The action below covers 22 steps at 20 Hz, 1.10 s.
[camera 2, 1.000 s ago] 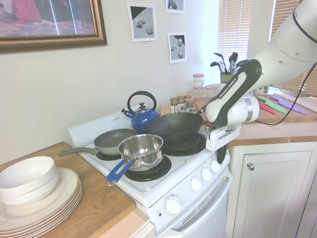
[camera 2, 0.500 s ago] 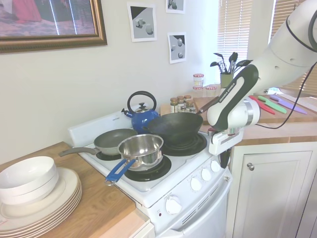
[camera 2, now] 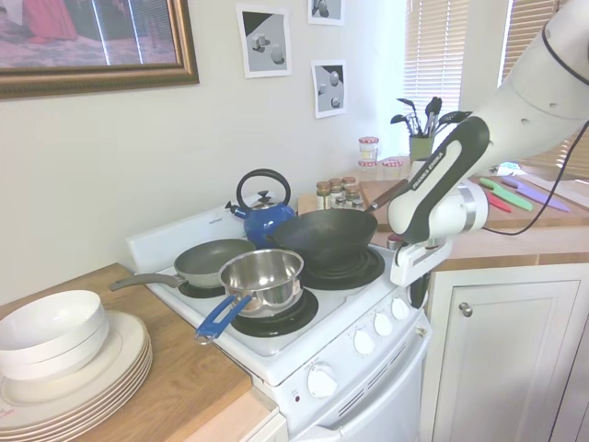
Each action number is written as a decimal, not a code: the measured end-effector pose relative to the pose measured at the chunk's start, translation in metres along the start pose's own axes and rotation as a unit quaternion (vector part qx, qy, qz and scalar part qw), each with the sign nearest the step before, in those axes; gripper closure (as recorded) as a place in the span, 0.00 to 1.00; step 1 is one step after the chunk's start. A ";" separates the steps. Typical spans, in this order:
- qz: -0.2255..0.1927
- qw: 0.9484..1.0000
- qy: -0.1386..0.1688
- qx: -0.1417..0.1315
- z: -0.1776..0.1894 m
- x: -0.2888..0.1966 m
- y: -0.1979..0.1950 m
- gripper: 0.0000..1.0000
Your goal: Turn on the stove on the bottom right
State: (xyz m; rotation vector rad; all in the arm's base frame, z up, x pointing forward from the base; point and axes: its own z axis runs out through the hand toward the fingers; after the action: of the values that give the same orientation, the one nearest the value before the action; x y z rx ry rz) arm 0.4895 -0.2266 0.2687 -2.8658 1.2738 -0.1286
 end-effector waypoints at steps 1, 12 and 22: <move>-0.004 1.000 0.004 0.002 -0.003 -0.007 0.001 1.00; -0.024 0.999 0.028 0.029 -0.037 -0.073 0.016 1.00; -0.036 0.998 0.027 0.044 -0.049 -0.130 0.002 0.00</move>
State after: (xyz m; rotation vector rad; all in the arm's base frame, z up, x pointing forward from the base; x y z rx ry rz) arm 0.3970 -0.1300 0.3082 -2.8536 1.1415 -0.2569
